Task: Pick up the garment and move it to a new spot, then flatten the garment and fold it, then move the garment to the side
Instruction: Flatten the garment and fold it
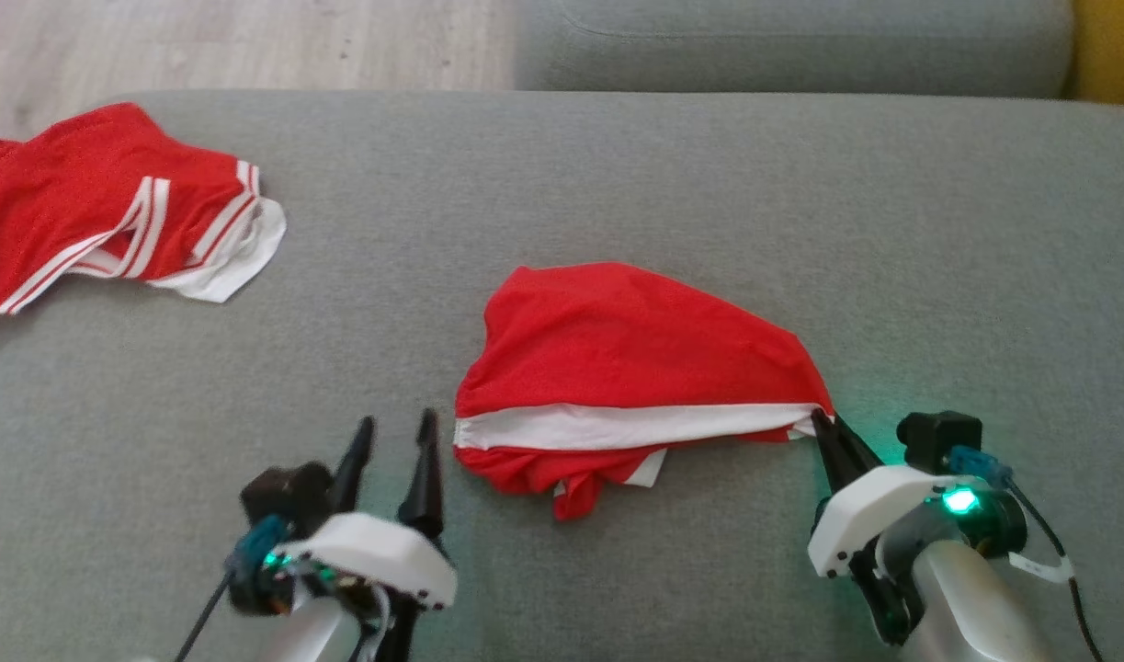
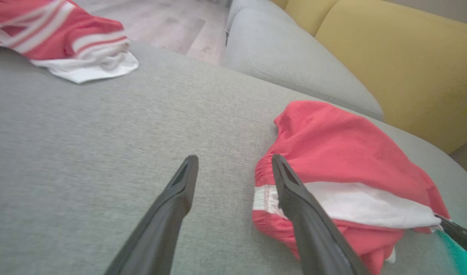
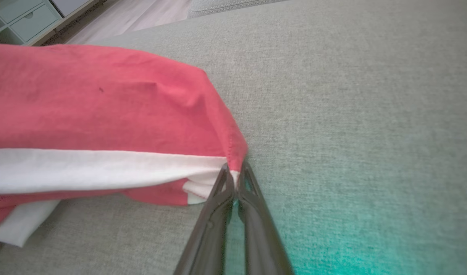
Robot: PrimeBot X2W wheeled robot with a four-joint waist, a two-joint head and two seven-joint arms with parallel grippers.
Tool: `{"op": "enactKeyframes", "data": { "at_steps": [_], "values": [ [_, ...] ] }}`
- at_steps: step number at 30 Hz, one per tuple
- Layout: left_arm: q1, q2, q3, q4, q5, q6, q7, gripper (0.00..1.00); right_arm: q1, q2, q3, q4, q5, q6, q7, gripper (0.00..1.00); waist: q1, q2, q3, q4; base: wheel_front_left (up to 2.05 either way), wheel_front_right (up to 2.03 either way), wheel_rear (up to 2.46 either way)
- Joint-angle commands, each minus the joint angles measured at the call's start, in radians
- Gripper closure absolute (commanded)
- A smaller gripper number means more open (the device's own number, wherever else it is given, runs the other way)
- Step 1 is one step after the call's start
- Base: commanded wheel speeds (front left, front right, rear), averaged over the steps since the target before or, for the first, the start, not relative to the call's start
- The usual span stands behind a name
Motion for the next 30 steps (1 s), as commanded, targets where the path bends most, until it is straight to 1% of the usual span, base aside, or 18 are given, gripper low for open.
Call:
{"op": "enactKeyframes", "data": {
  "at_steps": [1,4,7,9,17,18,19,22,23,25,30],
  "values": [
    [-0.039,0.002,0.022,-0.013,-0.011,-0.01,0.008,0.0,-0.037,-0.003,0.024,-0.026,-0.006,-0.001,-0.01,1.0,-0.0001,0.0,0.005,-0.009,0.0,0.0,0.0],
    [-0.07,-0.018,0.005,0.038,-0.047,-0.054,0.061,0.0,-0.045,-0.003,0.033,-0.031,-0.009,-0.001,-0.01,1.0,-0.0001,0.0,0.014,-0.025,0.0,0.0,0.0],
    [-0.086,-0.022,-0.015,0.07,-0.064,-0.087,0.107,0.0,-0.052,-0.003,0.032,-0.034,-0.016,-0.001,-0.01,1.0,-0.0001,0.0,0.021,-0.035,0.0,0.0,0.0],
    [-0.089,-0.025,-0.019,0.078,-0.078,-0.102,0.124,0.0,-0.055,-0.003,0.028,-0.037,-0.019,-0.001,-0.01,1.0,-0.0001,0.0,0.024,-0.038,0.0,0.0,0.0],
    [-0.108,-0.034,-0.008,0.103,-0.092,-0.112,0.111,0.0,-0.065,-0.003,0.024,-0.043,-0.022,-0.001,-0.013,1.0,-0.0001,0.0,0.032,-0.045,0.0,0.0,0.0],
    [-0.111,-0.035,-0.012,0.107,-0.093,-0.116,0.117,0.02,-0.065,-0.003,0.025,-0.043,-0.021,-0.001,-0.013,1.0,-0.0001,0.0,0.033,-0.046,0.0,0.0,0.0],
    [-0.115,-0.036,-0.017,0.111,-0.094,-0.12,0.124,0.27,-0.065,-0.003,0.026,-0.044,-0.021,-0.001,-0.013,1.0,-0.0001,0.0,0.034,-0.047,0.0,0.0,0.0],
    [-0.123,-0.039,-0.023,0.124,-0.097,-0.126,0.135,0.65,-0.067,-0.003,0.028,-0.047,-0.022,-0.001,-0.014,1.0,-0.0001,0.0,0.035,-0.052,0.0,0.0,0.0],
    [-0.127,-0.039,-0.027,0.13,-0.097,-0.129,0.143,0.79,-0.067,-0.003,0.029,-0.048,-0.022,-0.001,-0.013,1.0,-0.0001,0.0,0.035,-0.054,0.0,0.0,0.0],
    [-0.131,-0.041,-0.03,0.135,-0.098,-0.132,0.144,1.0,-0.067,-0.003,0.027,-0.051,-0.023,-0.001,-0.015,1.0,-0.0001,0.0,0.034,-0.057,0.0,0.0,0.0],
    [-0.135,-0.036,-0.028,0.124,-0.088,-0.13,0.12,1.0,-0.062,-0.003,0.02,-0.063,-0.024,-0.001,-0.025,1.0,-0.0001,0.0,0.019,-0.062,0.0,0.0,0.0]
  ]
}}
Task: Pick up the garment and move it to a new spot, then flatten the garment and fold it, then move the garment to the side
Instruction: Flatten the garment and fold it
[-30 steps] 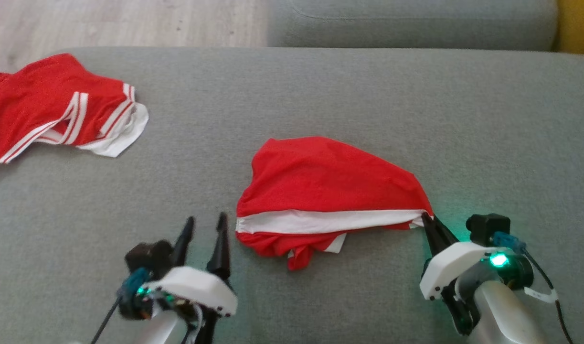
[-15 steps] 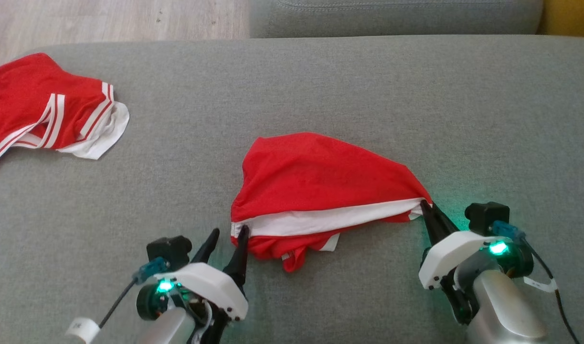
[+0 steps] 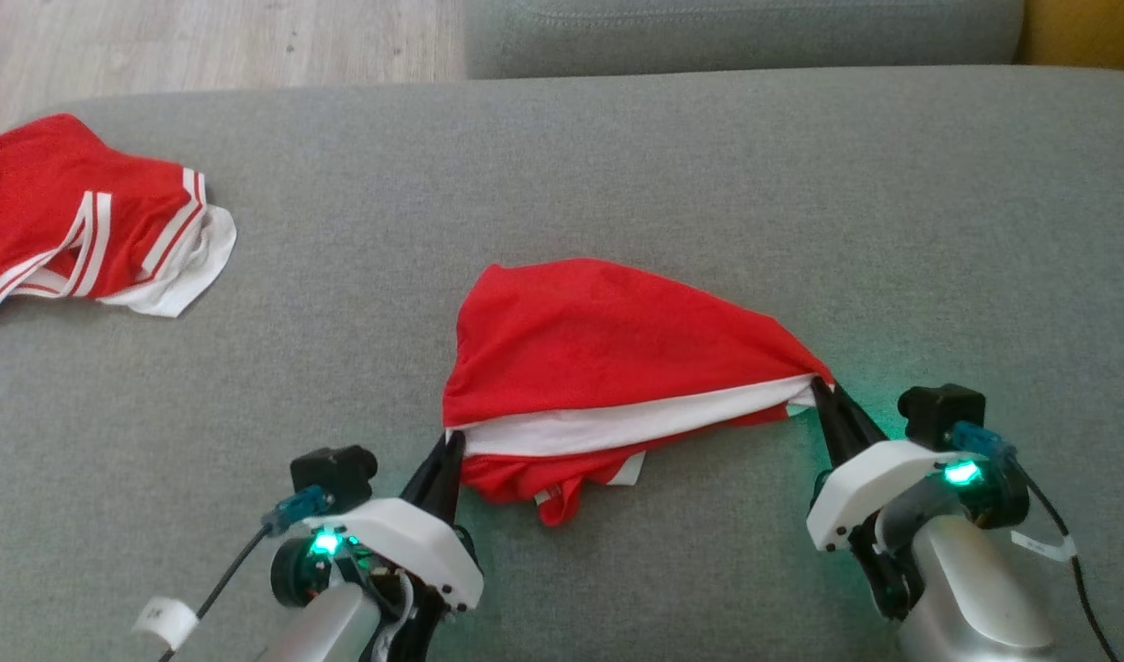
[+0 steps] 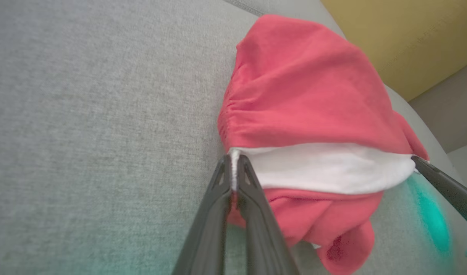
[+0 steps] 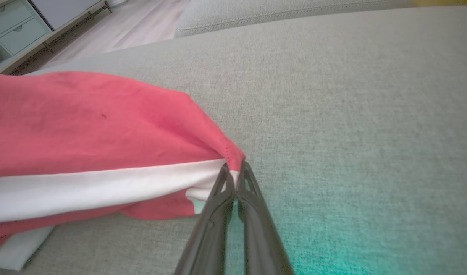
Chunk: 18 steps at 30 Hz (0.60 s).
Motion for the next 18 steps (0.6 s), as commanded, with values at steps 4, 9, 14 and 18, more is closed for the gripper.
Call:
{"op": "enactKeyframes", "data": {
  "at_steps": [4,9,14,18],
  "values": [
    [-0.055,0.025,0.04,-0.068,0.021,0.01,-0.058,1.0,-0.025,-0.003,0.009,-0.069,-0.012,-0.001,-0.032,1.0,-0.0001,0.0,-0.031,-0.002,0.0,0.0,0.0],
    [-0.06,0.054,0.054,-0.148,0.045,0.031,-0.087,1.0,-0.021,-0.003,0.002,-0.147,-0.032,-0.001,-0.037,1.0,-0.0001,0.0,-0.073,-0.006,0.0,0.0,0.0],
    [-0.066,0.112,0.088,-0.317,0.076,0.074,-0.102,1.0,-0.013,-0.003,-0.001,-0.347,-0.078,-0.001,0.01,1.0,-0.0001,0.0,-0.142,-0.022,0.0,0.0,0.0],
    [-0.095,0.172,0.125,-0.494,0.109,0.119,-0.085,1.0,-0.001,-0.003,-0.014,-0.572,-0.112,-0.001,0.083,1.0,-0.0001,0.0,-0.172,-0.034,0.0,0.0,0.0]
  ]
}}
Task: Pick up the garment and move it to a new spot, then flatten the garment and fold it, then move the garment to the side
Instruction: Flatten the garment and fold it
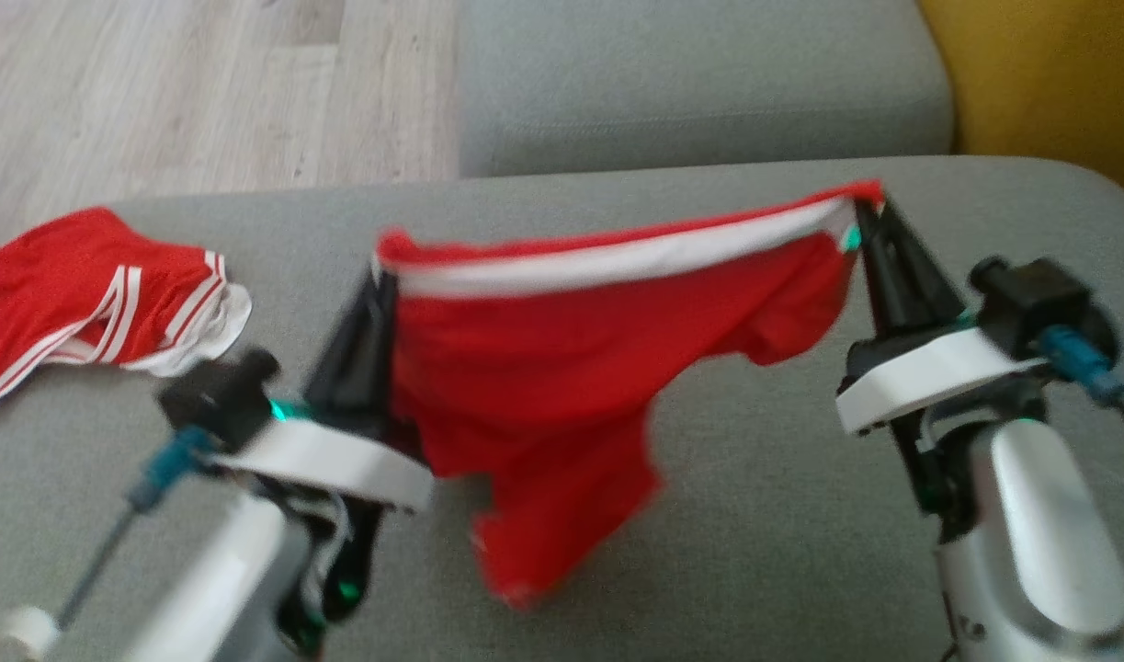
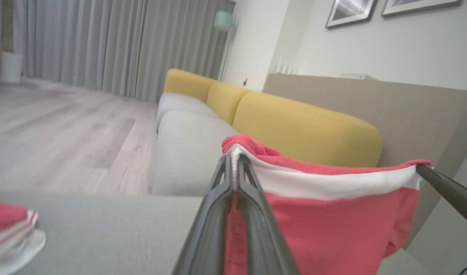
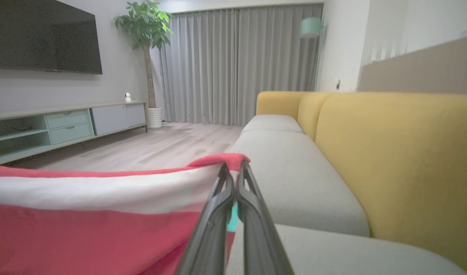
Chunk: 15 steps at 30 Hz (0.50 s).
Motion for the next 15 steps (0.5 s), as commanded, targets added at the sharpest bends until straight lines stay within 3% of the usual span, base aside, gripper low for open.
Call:
{"op": "enactKeyframes", "data": {
  "at_steps": [1,9,15],
  "values": [
    [-0.094,0.039,0.06,-0.071,0.02,0.013,0.007,1.0,-0.009,-0.003,0.016,-0.079,-0.012,-0.001,0.021,1.0,0.0002,-0.0001,-0.017,-0.012,0.0,0.0,0.0],
    [-0.263,0.151,0.101,-0.347,0.093,0.061,0.161,1.0,-0.006,-0.041,0.001,-0.449,-0.03,-0.001,0.187,1.0,0.0002,-0.0001,-0.027,-0.03,0.0,0.0,0.0],
    [-0.37,0.172,0.107,-0.322,0.071,0.05,0.266,1.0,-0.039,-0.055,-0.024,-0.497,-0.006,-0.001,0.291,1.0,0.0002,-0.0001,0.017,-0.048,0.0,0.0,0.0]
  ]
}}
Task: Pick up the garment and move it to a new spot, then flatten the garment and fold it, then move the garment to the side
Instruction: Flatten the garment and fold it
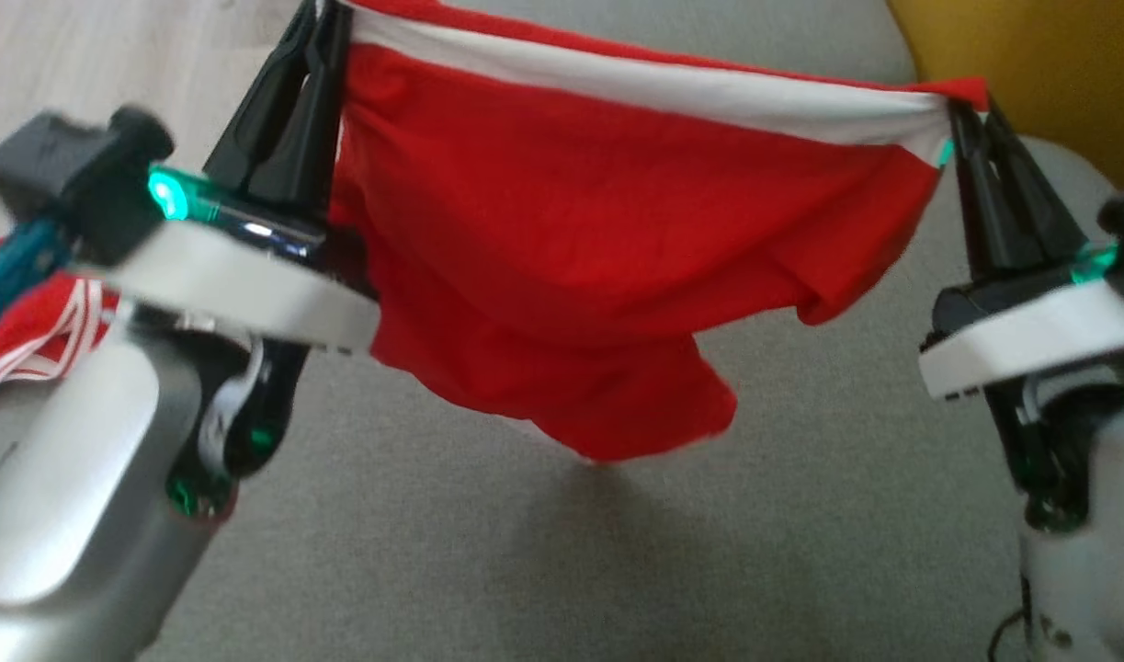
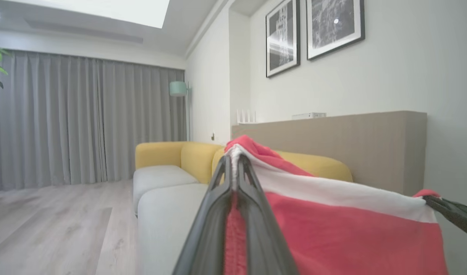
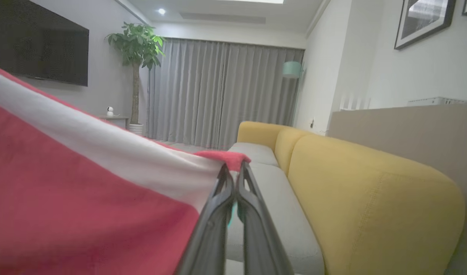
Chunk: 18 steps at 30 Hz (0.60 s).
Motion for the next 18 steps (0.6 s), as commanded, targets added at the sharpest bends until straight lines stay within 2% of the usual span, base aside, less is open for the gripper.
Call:
{"op": "enactKeyframes", "data": {
  "at_steps": [1,3,5,9,14,18],
  "values": [
    [-0.069,0.029,0.049,0.011,-0.007,-0.01,0.015,1.0,-0.076,0.0,0.017,-0.007,0.02,-0.001,0.017,1.0,0.0001,0.0,0.026,-0.009,0.0,0.0,0.0],
    [-0.105,0.026,0.037,0.07,-0.011,-0.029,0.036,1.0,-0.119,-0.016,0.025,0.05,0.029,-0.001,0.038,1.0,0.0001,0.0,0.069,-0.015,0.0,0.0,0.0],
    [-0.192,0.009,0.02,0.189,-0.006,-0.067,0.047,1.0,-0.238,-0.047,0.046,0.165,0.031,-0.001,0.033,1.0,0.0001,0.0,0.142,-0.021,0.0,0.0,0.0],
    [-0.355,-0.041,0.024,0.362,0.014,-0.112,0.003,1.0,-0.453,-0.048,0.056,0.337,0.026,-0.001,-0.018,1.0,0.0001,0.0,0.22,-0.037,0.0,0.0,0.0],
    [-0.511,-0.127,0.061,0.52,0.01,-0.128,-0.099,1.0,-0.672,-0.019,0.033,0.473,-0.031,-0.001,-0.141,1.0,0.0001,0.0,0.27,-0.057,0.0,0.0,0.0],
    [-0.532,-0.152,0.073,0.563,0.001,-0.134,-0.143,1.0,-0.709,0.011,0.019,0.511,-0.04,-0.001,-0.19,1.0,0.0001,0.0,0.297,-0.07,0.0,0.0,0.0]
  ]
}}
